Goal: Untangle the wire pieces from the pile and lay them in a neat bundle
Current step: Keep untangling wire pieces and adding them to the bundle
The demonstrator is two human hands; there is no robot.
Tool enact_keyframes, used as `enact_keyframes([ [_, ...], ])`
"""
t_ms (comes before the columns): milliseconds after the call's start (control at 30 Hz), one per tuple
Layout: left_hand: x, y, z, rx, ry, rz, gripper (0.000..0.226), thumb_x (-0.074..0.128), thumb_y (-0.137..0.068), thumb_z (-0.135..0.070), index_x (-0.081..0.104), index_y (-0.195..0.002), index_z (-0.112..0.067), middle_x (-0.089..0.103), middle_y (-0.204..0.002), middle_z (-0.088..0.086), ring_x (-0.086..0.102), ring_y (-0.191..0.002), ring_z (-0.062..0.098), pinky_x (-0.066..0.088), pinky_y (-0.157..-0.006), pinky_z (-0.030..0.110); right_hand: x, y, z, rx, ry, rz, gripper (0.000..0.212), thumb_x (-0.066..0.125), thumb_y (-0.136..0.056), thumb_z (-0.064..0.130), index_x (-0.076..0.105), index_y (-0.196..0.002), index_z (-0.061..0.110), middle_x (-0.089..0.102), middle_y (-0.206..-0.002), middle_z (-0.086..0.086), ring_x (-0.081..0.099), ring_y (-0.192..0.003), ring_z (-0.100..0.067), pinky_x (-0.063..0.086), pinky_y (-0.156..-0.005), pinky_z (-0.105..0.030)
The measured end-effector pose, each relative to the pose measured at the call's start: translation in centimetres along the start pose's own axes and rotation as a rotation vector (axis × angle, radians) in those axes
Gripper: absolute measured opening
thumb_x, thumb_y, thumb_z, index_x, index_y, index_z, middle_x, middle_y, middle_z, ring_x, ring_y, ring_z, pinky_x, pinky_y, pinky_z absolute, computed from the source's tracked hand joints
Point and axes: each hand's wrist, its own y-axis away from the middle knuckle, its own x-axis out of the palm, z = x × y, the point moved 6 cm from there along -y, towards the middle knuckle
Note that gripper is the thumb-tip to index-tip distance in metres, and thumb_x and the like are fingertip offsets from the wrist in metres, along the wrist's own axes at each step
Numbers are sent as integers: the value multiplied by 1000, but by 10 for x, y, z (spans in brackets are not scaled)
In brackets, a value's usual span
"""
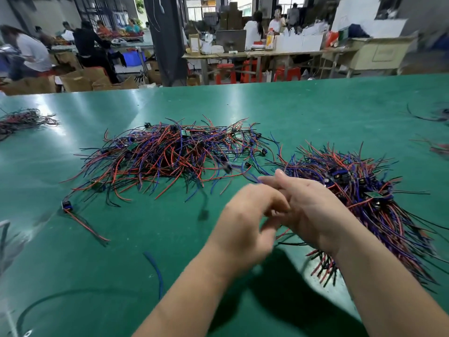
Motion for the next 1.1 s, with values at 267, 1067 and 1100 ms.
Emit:
enact_keyframes([
  [267,11,8,-1,-251,401,-30,8,65,-81,-19,62,-73,-20,61,-66,-8,55,-61,6,47,-63,19,-18,-1,16,-205,-43,-118,24,64,-66,8,67,-90,6,73,-77,-12,67,-56,-15,55,-55,-21],
  [1067,3,9,58,-966,1234,-269,23,63,-68,-34,74,-60,-17,70,-64,0,62,-46,5,54,-50,19,-1,4,9,-232,346,-2,14,54,-93,6,67,-88,1,62,-64,-9,58,-55,-17,48,-47,-23],
  [1100,5,9,57,-969,1221,-232,21,66,-66,-35,74,-62,-16,72,-69,1,61,-46,5,53,-48,19,-2,3,10,-232,342,-21,15,53,-94,6,67,-91,0,62,-65,-9,57,-54,-16,47,-47,-22],
])
